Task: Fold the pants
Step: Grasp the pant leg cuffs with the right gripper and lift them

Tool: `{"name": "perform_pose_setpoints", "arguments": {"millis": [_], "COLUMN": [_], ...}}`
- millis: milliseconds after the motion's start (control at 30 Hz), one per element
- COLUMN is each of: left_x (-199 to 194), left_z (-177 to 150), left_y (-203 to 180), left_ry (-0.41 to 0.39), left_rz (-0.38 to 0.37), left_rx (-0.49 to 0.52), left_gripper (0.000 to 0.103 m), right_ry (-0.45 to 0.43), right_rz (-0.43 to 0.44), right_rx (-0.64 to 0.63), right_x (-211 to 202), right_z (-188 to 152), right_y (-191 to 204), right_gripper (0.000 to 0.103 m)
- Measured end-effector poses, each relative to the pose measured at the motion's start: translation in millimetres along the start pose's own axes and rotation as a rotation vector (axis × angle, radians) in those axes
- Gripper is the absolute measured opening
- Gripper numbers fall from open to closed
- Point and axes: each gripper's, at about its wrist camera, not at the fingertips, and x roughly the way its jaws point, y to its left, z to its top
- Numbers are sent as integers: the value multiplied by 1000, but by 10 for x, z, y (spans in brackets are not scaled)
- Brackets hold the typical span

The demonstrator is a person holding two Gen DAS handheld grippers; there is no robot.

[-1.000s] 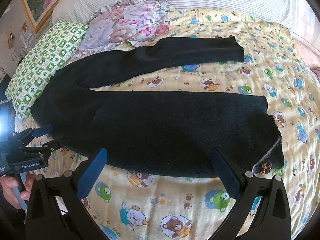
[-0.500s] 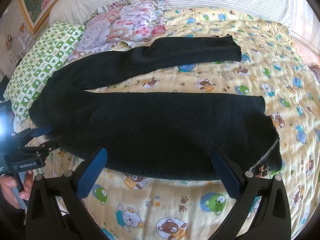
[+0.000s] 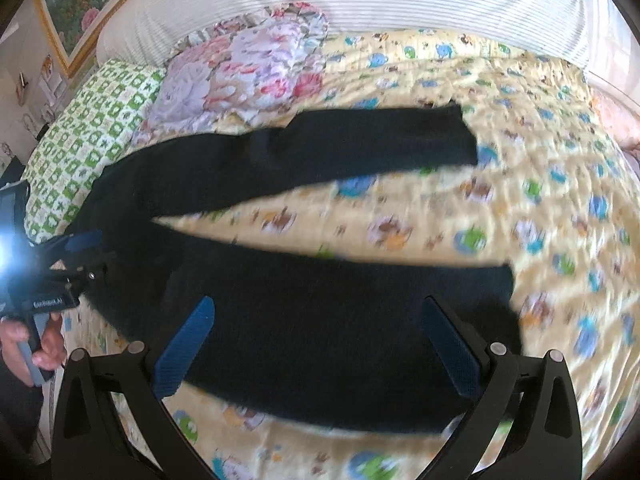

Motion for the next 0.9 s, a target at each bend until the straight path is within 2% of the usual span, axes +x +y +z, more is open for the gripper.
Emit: {"name": "perform_pose_setpoints", "arguments": {"millis": [167,300,500,633,800,900], "left_x": [177,400,826,1134,1530,1787], "left_z": [414,741,1141,1368,1527,1557], "left_y": [80,74,30,-20,-85,-124], "left_ry": [10,23,85,129,200,248], "left_rz": [-46,-58,-114,-152,-201,-181], "left_rx": [80,196,342,388,435,477], "left_gripper": [84,84,84,84,84,84], "right_ry": [-3,11,30,29,103,132], "right_rz": [2,12,-17,-28,23,43], "right_rx": [26,55,84,107,151,148], "right_x": [55,166,370,530,842,966], "right_z": [353,655,1113,1388,1549,1554], "right_y": [-258,-463,-751,-965,-1175,-1194], "right_gripper": [103,103,101,100,92,84]}}
